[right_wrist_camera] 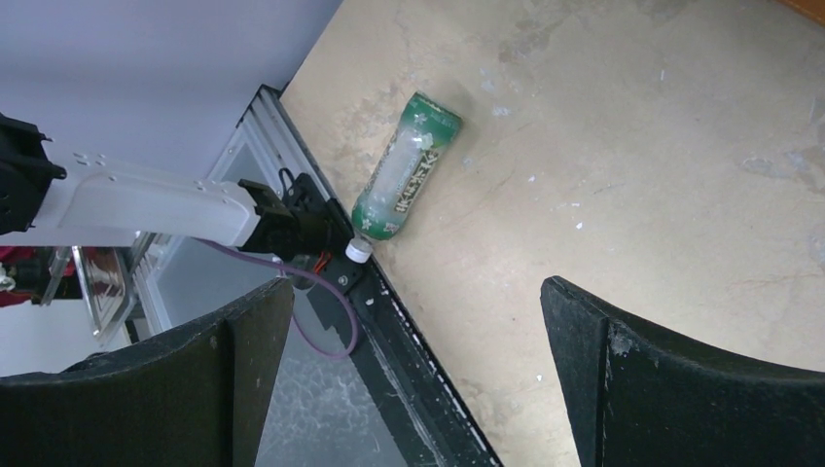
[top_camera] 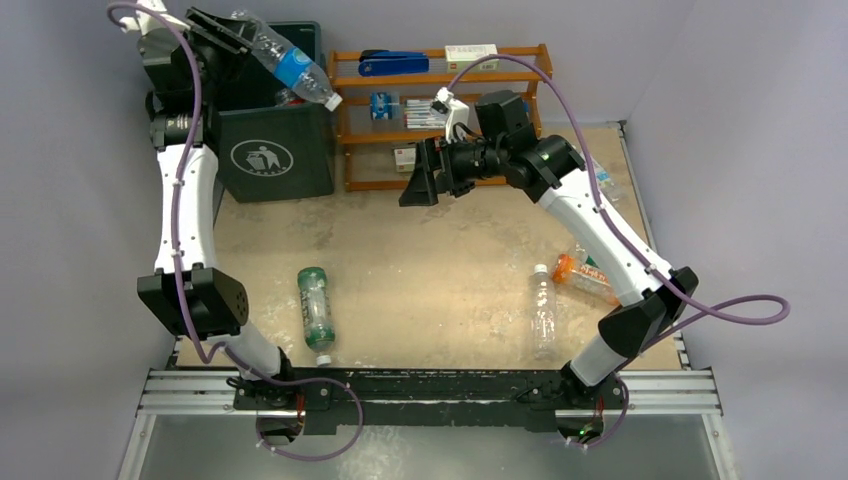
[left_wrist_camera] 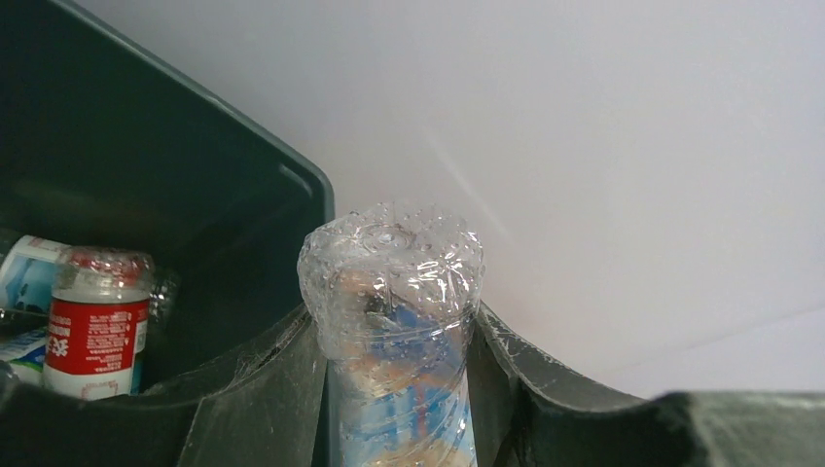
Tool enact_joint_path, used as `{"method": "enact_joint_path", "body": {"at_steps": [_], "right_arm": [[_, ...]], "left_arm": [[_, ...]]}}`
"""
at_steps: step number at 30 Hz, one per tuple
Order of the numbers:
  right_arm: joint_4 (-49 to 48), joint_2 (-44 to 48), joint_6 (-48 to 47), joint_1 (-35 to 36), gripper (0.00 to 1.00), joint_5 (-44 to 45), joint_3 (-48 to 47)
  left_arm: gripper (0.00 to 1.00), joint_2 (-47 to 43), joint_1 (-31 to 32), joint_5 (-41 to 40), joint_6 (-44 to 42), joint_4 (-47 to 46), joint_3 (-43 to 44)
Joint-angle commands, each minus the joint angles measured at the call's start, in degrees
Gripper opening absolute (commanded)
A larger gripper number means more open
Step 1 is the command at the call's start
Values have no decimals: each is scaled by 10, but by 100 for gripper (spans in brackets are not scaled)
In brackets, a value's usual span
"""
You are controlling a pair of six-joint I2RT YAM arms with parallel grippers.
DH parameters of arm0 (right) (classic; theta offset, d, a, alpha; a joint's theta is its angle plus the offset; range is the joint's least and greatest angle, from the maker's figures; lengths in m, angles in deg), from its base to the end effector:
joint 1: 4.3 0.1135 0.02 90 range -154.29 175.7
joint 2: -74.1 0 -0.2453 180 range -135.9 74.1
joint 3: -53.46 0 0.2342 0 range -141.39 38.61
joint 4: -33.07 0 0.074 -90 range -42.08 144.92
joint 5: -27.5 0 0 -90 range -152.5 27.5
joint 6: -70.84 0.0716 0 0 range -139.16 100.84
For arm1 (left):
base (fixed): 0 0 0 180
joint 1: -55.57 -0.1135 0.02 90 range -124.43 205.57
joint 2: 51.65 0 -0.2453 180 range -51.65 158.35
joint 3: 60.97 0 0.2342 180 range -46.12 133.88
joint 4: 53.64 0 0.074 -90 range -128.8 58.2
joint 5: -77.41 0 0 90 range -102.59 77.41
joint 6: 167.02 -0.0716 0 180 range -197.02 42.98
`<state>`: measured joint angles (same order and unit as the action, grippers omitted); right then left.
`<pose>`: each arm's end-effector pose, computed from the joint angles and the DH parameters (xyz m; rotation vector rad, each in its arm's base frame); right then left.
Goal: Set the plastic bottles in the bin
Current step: Place the plastic bottle in the trash bin.
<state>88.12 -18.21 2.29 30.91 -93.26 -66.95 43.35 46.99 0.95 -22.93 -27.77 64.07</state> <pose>0.2708 0.2359 0.4075 -0.6157 2.0841 1.1426 0.3855 0.0412 0.4856 -0.6339 1.4200 -0.8106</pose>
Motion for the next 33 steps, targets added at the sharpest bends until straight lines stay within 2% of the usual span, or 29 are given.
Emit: {"method": "enact_joint_path", "body": {"at_steps": [1, 8, 13, 22, 23, 27, 29, 33], "right_arm": [[-8, 2, 6, 0, 100, -11, 6], [11, -2, 2, 1, 100, -12, 4], [16, 2, -1, 0, 100, -12, 13], [40, -19, -15, 0, 100, -10, -11], [43, -22, -18, 0, 100, -10, -15], [50, -27, -25, 1, 100, -17, -13], [52, -30, -27, 1, 100, -20, -13], [56, -42, -30, 1, 100, -33, -19]], "left_arm": [[45, -16, -36, 3, 73, -130, -27], [45, 12, -67, -48, 91, -209, -49], [45, 28, -69, -90, 37, -181, -32], [48, 42, -70, -142, -109, -91, 21], [49, 43, -70, -144, -117, -84, 25], [71, 57, -70, -152, -144, -42, 57], [74, 75, -70, -142, -150, -10, 91], [77, 158, -70, -120, -150, 161, 269]]}}
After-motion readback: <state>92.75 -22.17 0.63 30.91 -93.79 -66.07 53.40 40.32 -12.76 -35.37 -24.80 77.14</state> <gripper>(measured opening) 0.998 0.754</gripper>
